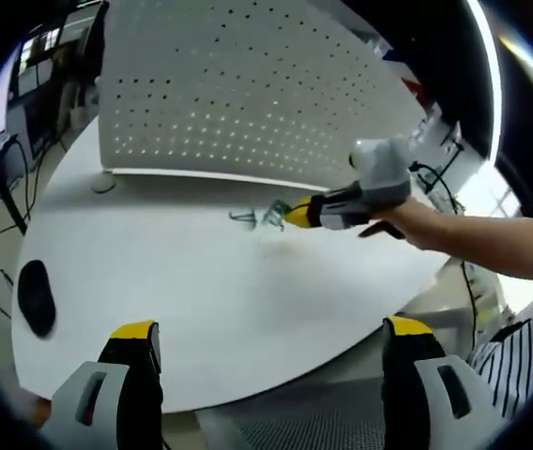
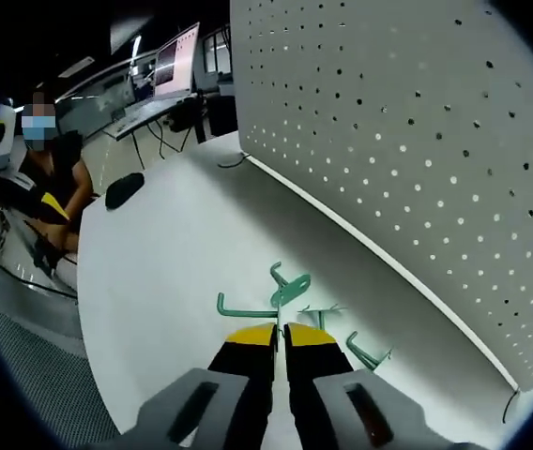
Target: Insert the hook assembly into the mounting plate slot until the hook locks in place.
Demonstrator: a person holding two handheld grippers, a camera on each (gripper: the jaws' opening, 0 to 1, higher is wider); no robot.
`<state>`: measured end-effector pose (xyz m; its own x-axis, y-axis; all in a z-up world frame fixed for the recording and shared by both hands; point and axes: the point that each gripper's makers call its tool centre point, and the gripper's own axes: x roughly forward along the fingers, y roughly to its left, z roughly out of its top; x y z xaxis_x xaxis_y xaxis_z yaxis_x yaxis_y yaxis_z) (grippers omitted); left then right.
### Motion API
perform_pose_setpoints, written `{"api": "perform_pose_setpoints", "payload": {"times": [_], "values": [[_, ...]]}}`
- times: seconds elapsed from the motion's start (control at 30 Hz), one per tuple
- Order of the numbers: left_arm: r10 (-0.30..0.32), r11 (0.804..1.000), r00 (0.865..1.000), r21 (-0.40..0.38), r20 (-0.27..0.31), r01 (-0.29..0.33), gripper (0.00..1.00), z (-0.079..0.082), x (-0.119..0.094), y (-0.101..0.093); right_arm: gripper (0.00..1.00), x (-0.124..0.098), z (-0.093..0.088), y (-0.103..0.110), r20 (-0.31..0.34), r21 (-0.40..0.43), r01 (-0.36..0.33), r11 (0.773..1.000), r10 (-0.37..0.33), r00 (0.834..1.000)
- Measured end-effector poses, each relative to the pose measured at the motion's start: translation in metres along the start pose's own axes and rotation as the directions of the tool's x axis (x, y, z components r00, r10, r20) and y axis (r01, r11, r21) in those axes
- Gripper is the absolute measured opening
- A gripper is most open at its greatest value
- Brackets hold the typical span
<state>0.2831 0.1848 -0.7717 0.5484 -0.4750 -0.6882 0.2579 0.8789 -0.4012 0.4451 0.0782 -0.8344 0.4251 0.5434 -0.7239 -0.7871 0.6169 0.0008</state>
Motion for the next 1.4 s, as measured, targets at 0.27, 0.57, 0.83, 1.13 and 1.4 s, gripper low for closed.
{"api": "perform_pose_setpoints", "payload": {"times": [0.27, 0.57, 0.83, 1.13, 1.4], "values": [[-0.011, 1.000, 1.000, 0.004, 0.023, 0.011, 1.00, 0.012, 0.000, -0.006, 0.00, -0.023, 0.020, 0.001, 0.078, 0.046, 0.016, 0.999, -0.020, 0.997], [-0.050, 0.998, 0.996, -0.039, 0.073, 0.053, 1.00, 0.026, -0.008, -0.016, 0.00, -0.038, 0.025, 0.013, 0.138, 0.101, 0.005, 0.995, -0.019, 0.990], [-0.060, 0.996, 0.991, -0.062, 0.124, 0.068, 0.98, 0.047, -0.014, -0.018, 0.00, -0.065, 0.045, 0.025, 0.237, 0.154, 0.003, 0.988, -0.040, 0.971], [-0.118, 0.989, 0.979, -0.074, 0.166, 0.132, 0.92, 0.069, -0.017, -0.035, 0.00, -0.091, 0.062, 0.050, 0.335, 0.222, -0.025, 0.975, -0.052, 0.941], [-0.139, 0.984, 0.964, -0.081, 0.228, 0.161, 0.90, 0.082, -0.020, -0.045, 0.00, -0.114, 0.072, 0.069, 0.416, 0.276, -0.068, 0.959, -0.055, 0.908]]}}
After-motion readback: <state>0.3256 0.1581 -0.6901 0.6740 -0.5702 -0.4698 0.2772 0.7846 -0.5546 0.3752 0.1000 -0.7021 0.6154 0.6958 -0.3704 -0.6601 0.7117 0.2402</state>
